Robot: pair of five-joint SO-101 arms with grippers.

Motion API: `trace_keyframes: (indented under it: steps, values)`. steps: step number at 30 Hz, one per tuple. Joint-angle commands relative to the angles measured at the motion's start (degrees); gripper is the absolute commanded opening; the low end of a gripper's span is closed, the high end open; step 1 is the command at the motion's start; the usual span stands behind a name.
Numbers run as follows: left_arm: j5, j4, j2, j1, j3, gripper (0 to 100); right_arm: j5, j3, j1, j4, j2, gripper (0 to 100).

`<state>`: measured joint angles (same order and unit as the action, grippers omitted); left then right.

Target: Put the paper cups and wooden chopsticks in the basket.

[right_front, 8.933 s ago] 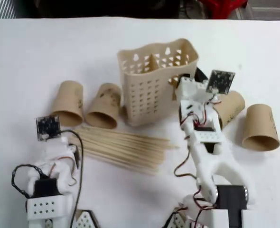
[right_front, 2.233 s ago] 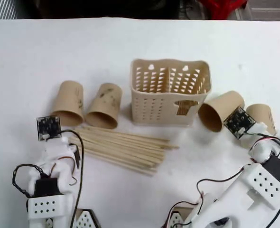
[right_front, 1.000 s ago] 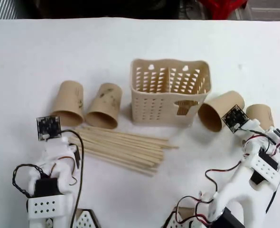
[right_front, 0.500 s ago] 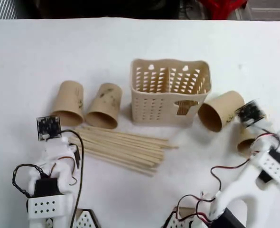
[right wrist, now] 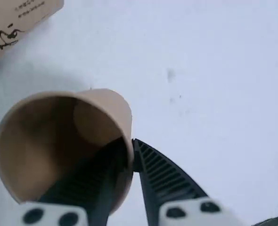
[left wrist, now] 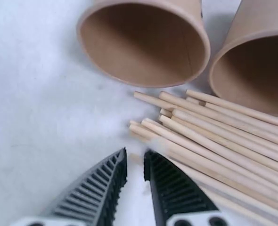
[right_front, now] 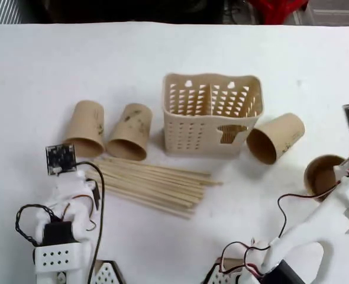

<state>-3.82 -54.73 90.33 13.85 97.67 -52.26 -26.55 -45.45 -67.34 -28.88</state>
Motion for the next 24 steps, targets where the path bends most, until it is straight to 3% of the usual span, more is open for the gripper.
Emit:
trace_keyframes:
  steps: [1, 10, 17, 24]
  values:
    - [-0.44, -0.26, 0.48, 0.04, -0.26, 8, 6.42, 9.05, 0.13, -2.77, -0.31, 1.6]
    - [-0.44, -0.26, 0.48, 0.04, -0.26, 8, 21.98, 30.68, 11.30, -15.60, -0.31, 1.6]
    - [-0.44, -0.26, 0.48, 0.04, -0.26, 8, 32.62, 50.29, 24.92, -26.86, 0.31, 1.6]
    - [-0.44, -0.26, 0.48, 0.04, -0.26, 8, 39.65, 53.45, 37.67, -28.18, 0.31, 1.6]
